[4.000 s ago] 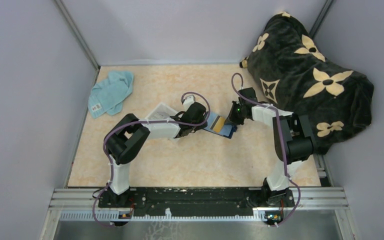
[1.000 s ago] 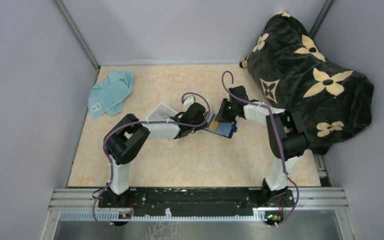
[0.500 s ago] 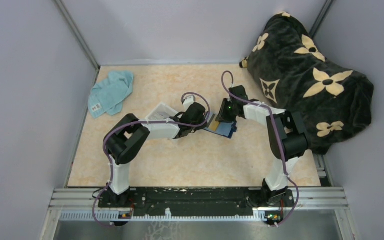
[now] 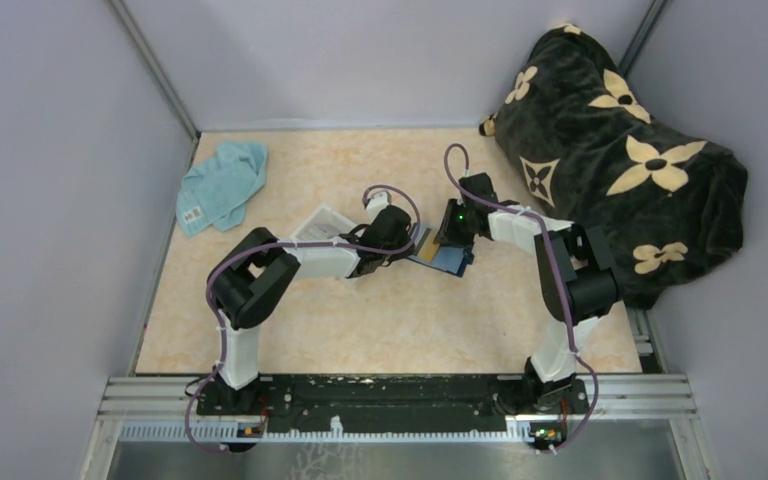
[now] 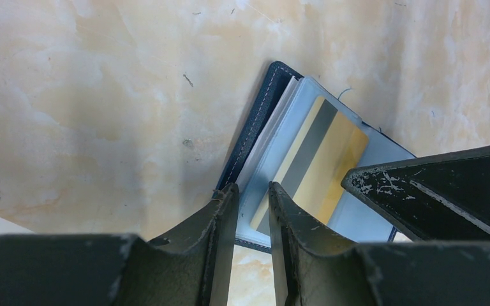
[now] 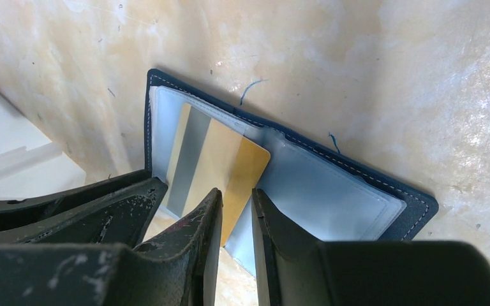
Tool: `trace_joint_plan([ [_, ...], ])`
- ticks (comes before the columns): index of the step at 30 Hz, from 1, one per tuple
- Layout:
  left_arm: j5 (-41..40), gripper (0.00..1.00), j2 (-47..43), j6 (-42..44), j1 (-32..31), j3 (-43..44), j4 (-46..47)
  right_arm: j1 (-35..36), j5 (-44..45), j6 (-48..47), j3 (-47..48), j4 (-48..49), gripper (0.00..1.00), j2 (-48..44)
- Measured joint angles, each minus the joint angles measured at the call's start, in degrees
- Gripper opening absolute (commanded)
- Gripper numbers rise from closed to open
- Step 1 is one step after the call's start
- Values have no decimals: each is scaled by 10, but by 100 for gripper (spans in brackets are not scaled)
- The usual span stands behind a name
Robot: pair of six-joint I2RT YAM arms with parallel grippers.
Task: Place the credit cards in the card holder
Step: Insert the credit card into the card holder.
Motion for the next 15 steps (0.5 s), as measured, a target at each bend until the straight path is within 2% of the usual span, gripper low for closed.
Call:
trace_joint_plan([
  [15,2,35,0,7,0,0,2,0,-4,2,-11,17,25,0],
])
